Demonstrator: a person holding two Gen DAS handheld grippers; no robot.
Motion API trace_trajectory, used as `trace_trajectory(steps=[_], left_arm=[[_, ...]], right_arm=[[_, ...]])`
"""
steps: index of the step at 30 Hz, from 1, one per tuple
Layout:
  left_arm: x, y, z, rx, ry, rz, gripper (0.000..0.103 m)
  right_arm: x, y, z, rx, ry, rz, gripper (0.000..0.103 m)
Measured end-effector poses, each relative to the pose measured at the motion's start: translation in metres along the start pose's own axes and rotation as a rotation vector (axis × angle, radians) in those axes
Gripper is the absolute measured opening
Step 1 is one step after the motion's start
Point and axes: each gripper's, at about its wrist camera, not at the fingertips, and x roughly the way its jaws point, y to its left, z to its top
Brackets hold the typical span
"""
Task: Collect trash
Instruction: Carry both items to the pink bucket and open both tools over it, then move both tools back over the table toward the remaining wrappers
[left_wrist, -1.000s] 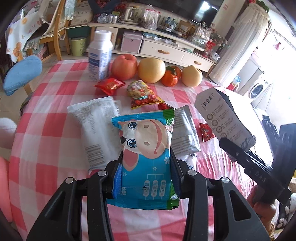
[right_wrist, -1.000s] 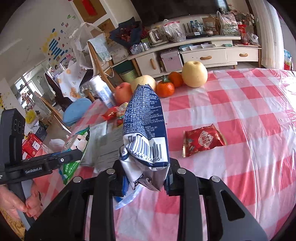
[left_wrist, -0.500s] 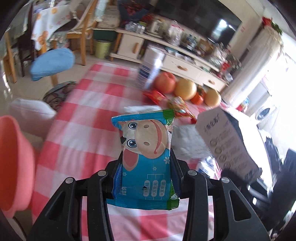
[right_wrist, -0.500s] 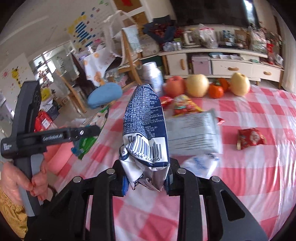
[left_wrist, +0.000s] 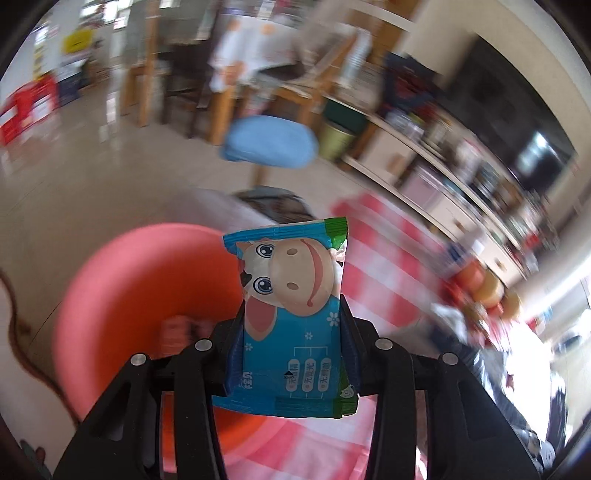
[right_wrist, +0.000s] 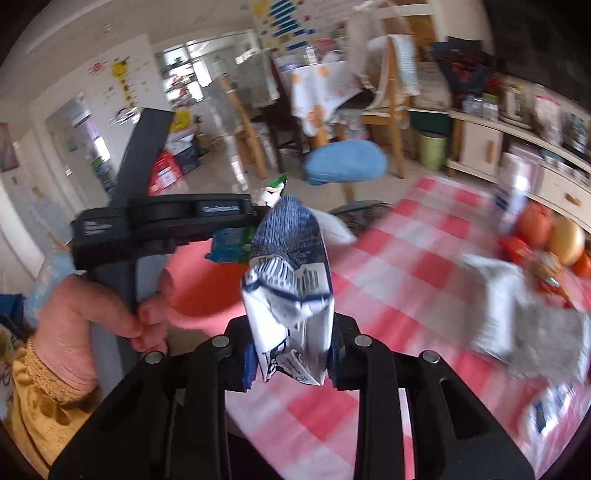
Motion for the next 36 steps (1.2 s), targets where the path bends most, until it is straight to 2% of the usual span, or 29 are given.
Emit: trace_trajectory(steps=[4, 7, 8, 9, 10, 11, 12, 13, 14, 16, 19, 21, 24, 31, 36], left_arm=[[0.003, 0.052, 0.012, -0.135, -0.008, 0.041, 0.044], [0.011, 0.082, 0.016, -0.206, 0.006, 0.051, 0.045], [0.014, 0.089, 0.018, -0.223, 0.01, 0.05, 0.045], [0.016, 0.095, 0.017, -0.238, 0.008, 0.047, 0.047], [0.018, 0.099, 0.018, -0.247, 0.007, 0.046, 0.047], [0.021, 0.103, 0.017, -0.254, 0.008, 0.047, 0.054], [0.024, 0.105, 0.016, -0.261, 0.007, 0.047, 0.068], [0.026, 0.108, 0.015, -0.269, 0.001, 0.05, 0.074], [0.027, 0.11, 0.015, -0.27, -0.008, 0.054, 0.075], [0.026, 0.111, 0.016, -0.259, -0.032, 0.067, 0.076], [0.016, 0.103, 0.015, -0.237, -0.115, 0.071, 0.083], [0.006, 0.092, 0.014, -0.199, -0.179, 0.068, 0.091], [-0.003, 0.069, 0.014, -0.104, -0.256, 0.023, 0.094], [-0.014, 0.028, 0.011, 0.014, -0.291, -0.047, 0.094], [-0.019, -0.005, 0.004, 0.107, -0.294, -0.058, 0.094]], right_arm=[[0.04, 0.034, 0.019, -0.041, 0.044, 0.04, 0.031], [0.072, 0.052, 0.028, -0.058, 0.066, 0.034, 0.032], [0.08, 0.055, 0.028, -0.058, 0.082, 0.029, 0.039], [0.091, 0.056, 0.029, -0.047, 0.096, 0.027, 0.05], [0.096, 0.054, 0.028, -0.028, 0.097, 0.022, 0.055], [0.097, 0.052, 0.027, -0.005, 0.096, 0.012, 0.067], [0.096, 0.048, 0.024, 0.033, 0.091, 0.011, 0.073], [0.092, 0.044, 0.02, 0.065, 0.084, 0.023, 0.075], [0.088, 0.039, 0.016, 0.095, 0.076, 0.026, 0.077], [0.08, 0.032, 0.008, 0.119, 0.062, -0.007, 0.082], [0.066, 0.022, -0.004, 0.12, 0.036, -0.055, 0.083], [0.057, 0.016, -0.015, 0.108, 0.014, -0.102, 0.088], [0.047, 0.007, -0.031, 0.107, -0.003, -0.124, 0.092], [0.016, -0.009, -0.067, 0.077, -0.043, -0.142, 0.097], [-0.01, -0.013, -0.083, 0.054, -0.073, -0.156, 0.099]])
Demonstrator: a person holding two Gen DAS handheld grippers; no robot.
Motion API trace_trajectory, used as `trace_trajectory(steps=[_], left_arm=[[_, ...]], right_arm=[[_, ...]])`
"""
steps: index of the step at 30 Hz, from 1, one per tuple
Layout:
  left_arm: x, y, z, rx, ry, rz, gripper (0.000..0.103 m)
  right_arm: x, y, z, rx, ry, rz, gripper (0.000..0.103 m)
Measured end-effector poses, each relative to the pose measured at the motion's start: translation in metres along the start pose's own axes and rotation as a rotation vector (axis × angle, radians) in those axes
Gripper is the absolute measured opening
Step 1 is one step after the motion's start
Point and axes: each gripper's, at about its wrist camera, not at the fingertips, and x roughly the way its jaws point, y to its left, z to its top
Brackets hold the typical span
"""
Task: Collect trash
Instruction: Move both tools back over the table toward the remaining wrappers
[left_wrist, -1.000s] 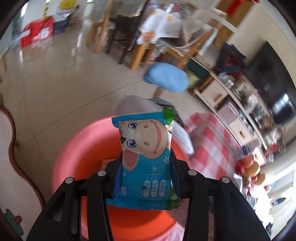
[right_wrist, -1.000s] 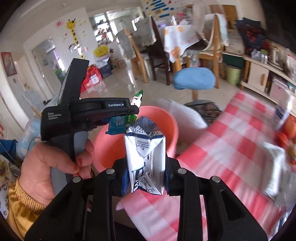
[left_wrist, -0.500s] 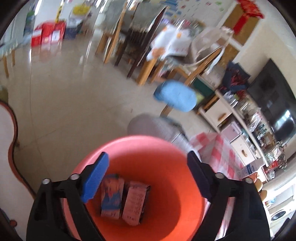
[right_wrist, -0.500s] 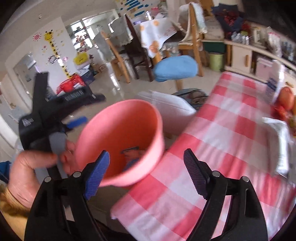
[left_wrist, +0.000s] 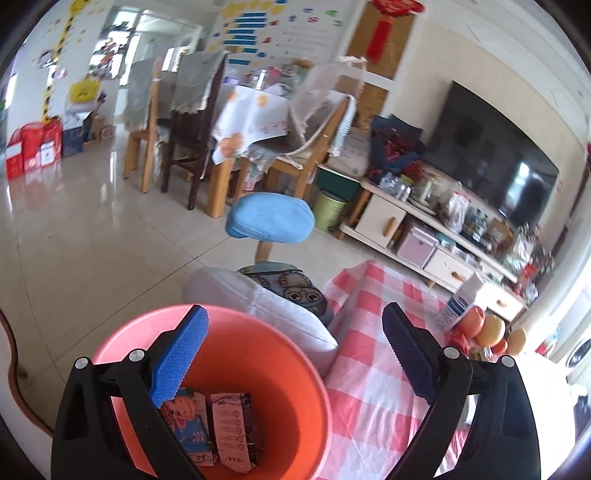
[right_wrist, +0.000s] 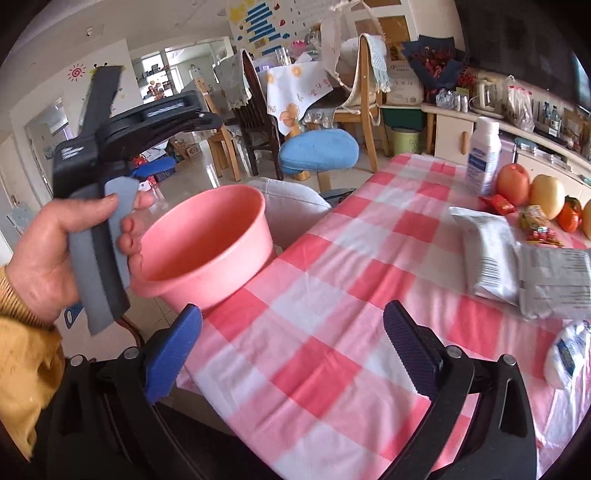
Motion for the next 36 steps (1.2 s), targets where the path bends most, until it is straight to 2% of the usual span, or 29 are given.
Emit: trace_trajectory(steps=[3, 8, 15, 20, 30, 36], left_arm=[[-0.004, -0.015, -0.002, 0.032, -0.007, -0.025, 0.094], [-0.006, -0.039, -0.004, 0.095, -0.004, 0.02, 0.094], [0.0, -0.067, -0.008, 0.095, 0.094, -0.003, 0.094], [0.002, -0.089, -0.014, 0.139, 0.119, -0.005, 0.094], [0.005, -0.136, -0.024, 0.212, 0.148, -0.026, 0.094], [0.009, -0.161, -0.03, 0.277, 0.159, -0.041, 0.094]], right_arm=[[-0.012, -0.002, -0.006, -0.03, -0.002, -0.04, 0.099], [-0.036, -0.01, -0.013, -0.045, -0.05, -0.052, 0.099], [-0.057, -0.022, -0.012, -0.047, -0.092, -0.088, 0.099], [-0.067, -0.032, -0.014, -0.055, -0.103, -0.149, 0.099], [-0.084, -0.086, -0.014, 0.101, -0.082, -0.166, 0.099], [-0.094, -0.111, -0.017, 0.127, -0.112, -0.197, 0.099]])
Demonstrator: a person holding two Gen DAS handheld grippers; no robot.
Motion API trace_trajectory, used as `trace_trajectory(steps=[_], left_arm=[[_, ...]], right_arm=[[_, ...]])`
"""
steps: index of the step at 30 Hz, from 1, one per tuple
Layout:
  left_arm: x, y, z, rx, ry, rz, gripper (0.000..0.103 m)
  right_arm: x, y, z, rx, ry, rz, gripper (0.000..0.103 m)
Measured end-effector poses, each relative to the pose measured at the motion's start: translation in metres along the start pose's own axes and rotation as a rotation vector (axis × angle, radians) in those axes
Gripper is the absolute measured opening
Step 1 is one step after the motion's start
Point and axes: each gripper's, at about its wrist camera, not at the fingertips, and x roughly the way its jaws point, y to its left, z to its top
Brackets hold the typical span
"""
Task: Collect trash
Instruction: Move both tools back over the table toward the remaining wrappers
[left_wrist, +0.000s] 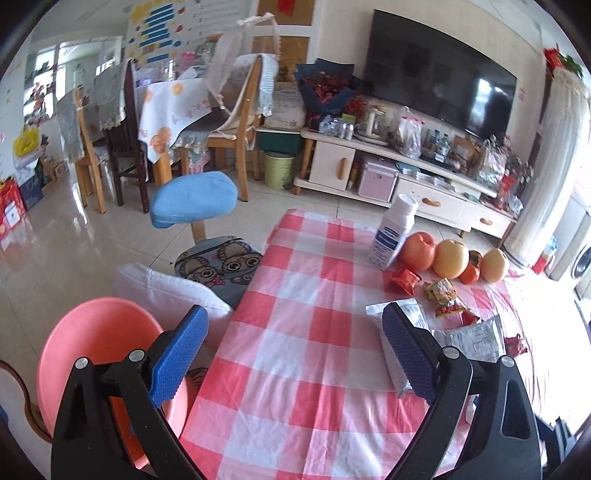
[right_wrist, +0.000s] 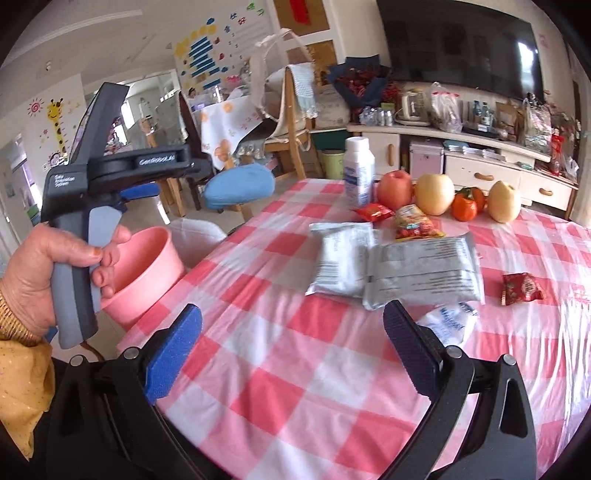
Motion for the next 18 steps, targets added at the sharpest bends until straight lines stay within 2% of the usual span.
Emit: trace_trajectory(steps=[11, 18], left_arm=[[0.014, -0.047, -0.001, 0.144, 0.034, 0.007, 0.094], [0.015, -0.072, -0.002, 0.22, 0.03, -0.012, 0.094]], right_arm=[[0.004, -0.037, 0.002, 0.049, 0.033, -0.007, 0.099], [0.003, -0.054, 0.002, 0.072, 0.028, -0.058, 0.099]])
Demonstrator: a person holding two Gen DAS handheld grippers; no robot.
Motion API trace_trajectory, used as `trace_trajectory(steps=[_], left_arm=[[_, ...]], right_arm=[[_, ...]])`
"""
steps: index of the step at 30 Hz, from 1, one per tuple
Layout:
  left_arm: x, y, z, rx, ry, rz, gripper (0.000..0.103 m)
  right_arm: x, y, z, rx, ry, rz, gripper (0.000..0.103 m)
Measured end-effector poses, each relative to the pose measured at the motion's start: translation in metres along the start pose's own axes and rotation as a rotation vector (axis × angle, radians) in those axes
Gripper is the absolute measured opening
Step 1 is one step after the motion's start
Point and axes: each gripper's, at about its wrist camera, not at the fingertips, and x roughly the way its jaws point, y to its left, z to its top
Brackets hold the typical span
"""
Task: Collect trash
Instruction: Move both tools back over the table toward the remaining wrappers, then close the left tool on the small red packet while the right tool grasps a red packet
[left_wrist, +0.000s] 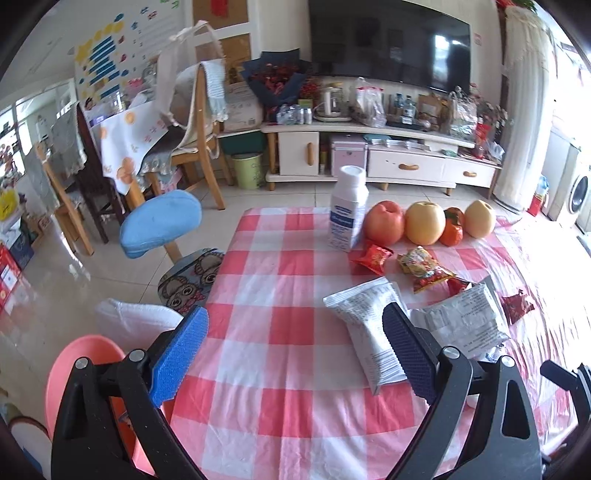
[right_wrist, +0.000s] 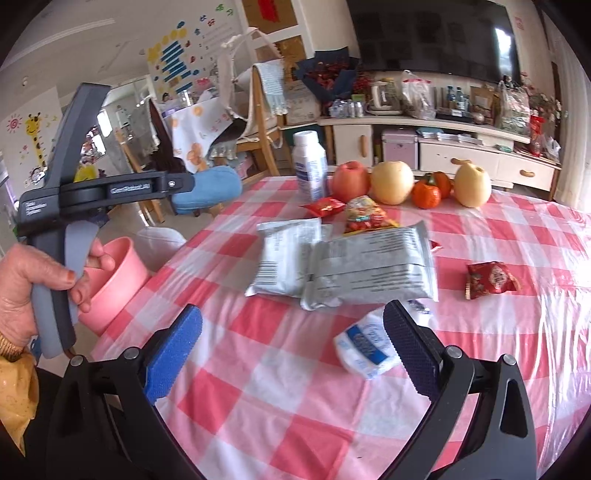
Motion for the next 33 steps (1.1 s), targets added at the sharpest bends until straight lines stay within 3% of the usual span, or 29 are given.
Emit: trace_trajectory(steps=[12, 23, 28, 33], left_arm=[[0.011, -0.03, 0.008, 0.049, 0.016, -0.068, 0.094], [0.027, -0.021, 0.017, -0.017, 0.041, -0.103, 0.094], [0.044, -0.017, 0.023, -0.051, 0.068, -0.117, 0.094], [0.069, -0.017, 0.029, -0.13, 0.114, -0.177, 0.094]], right_arm=[[-0.002, -0.044, 0.005, 0.05, -0.015, -0.047, 0.099], [-0.014, -0.133, 0.009, 0.183, -0.071, -0.159, 0.099], [-0.007, -0.171, 0.006, 0.266, -0.06, -0.178, 0.099], [0.01, -0.185, 0.007, 0.274, -0.015, -0.202, 0.099]])
